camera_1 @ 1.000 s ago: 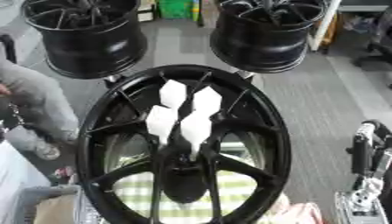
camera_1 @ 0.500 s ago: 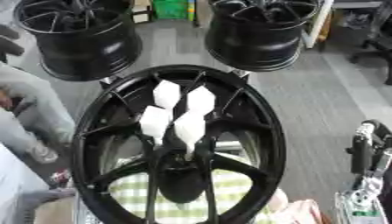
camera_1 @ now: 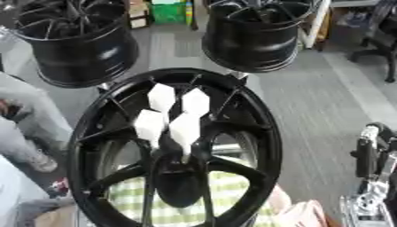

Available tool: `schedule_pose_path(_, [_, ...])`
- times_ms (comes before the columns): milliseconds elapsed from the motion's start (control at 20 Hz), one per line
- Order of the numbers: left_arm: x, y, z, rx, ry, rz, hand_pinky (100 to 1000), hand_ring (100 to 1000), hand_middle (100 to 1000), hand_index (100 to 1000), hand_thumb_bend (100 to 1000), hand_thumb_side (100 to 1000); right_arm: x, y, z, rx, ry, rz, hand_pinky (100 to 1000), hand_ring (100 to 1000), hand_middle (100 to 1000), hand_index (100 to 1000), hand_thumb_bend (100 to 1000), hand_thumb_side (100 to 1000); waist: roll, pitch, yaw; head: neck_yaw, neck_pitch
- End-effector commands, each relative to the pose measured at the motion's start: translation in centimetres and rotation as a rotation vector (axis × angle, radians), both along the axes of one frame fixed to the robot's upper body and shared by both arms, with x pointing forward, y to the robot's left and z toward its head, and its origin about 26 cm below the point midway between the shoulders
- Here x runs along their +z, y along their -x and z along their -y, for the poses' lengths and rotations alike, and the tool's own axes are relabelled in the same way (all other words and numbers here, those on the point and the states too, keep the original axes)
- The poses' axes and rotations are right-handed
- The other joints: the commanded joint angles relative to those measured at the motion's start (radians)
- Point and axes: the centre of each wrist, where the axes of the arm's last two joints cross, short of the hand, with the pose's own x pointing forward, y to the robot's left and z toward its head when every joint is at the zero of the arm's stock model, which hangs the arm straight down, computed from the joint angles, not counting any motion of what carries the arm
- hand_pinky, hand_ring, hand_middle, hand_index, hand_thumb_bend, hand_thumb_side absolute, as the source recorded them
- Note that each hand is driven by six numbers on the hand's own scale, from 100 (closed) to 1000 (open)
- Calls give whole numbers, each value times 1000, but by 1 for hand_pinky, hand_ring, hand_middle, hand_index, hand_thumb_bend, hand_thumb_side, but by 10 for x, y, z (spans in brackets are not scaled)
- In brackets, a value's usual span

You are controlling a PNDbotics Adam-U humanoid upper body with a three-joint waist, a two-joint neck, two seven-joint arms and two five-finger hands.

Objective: Pull the pin out of the wheel hub.

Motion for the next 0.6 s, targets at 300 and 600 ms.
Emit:
schedule_pose_path(300, [-12,-5,80,-416,-630,235,749,692,744,837,294,430,7,0,8,7,43,9,471,686,770,815,100,787,13,-19,-4,-5,-3])
schedule_pose_path(600, [-24,2,114,-478,-736,274,727,668,722,827,342,441,7,0,8,10,47,10,471,686,770,815,100,787,17,-23,-4,-8,-3])
